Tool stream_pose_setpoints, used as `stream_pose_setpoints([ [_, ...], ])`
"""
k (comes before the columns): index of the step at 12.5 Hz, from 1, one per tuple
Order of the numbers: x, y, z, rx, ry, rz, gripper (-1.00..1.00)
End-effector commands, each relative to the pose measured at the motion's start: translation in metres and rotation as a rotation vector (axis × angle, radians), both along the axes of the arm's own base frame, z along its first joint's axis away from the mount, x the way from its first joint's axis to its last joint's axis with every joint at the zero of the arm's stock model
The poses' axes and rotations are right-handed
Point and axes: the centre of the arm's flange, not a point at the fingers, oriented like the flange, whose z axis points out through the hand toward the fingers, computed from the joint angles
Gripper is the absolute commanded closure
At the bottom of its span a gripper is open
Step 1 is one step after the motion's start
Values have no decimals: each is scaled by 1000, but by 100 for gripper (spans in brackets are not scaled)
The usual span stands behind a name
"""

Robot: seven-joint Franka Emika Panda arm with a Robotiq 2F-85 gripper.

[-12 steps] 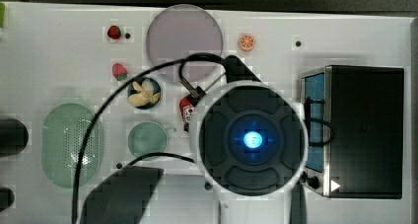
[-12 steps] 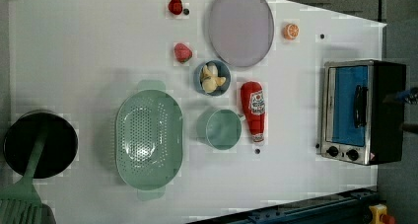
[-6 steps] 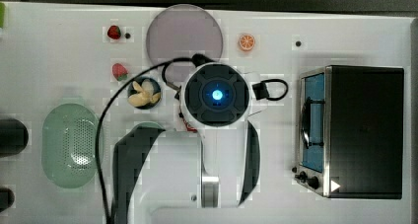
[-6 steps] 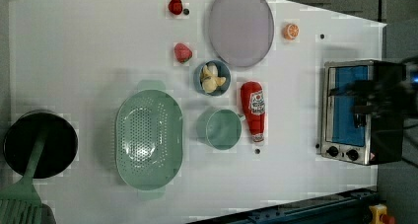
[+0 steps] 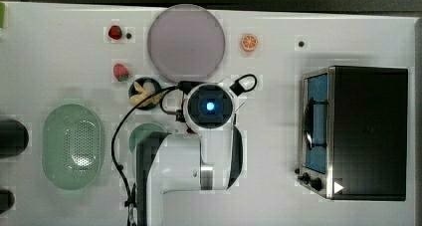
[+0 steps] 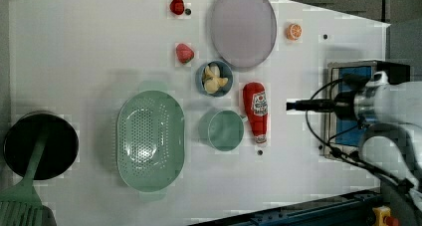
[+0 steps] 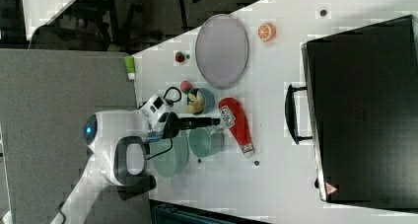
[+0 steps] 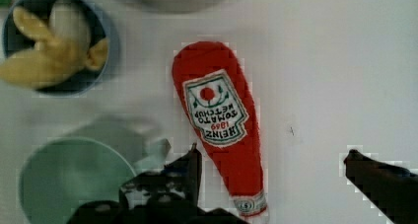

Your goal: Pick Ketchup from the table and place it in strainer.

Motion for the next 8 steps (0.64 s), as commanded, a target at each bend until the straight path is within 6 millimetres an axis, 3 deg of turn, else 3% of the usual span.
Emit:
stream_pose_setpoints([
  [1,3,13,-23,19,-56,260,-100],
  [4,-3,12,-72,35,-39,248,-100],
  [8,-6,13,-116,53,-17,241,-100],
])
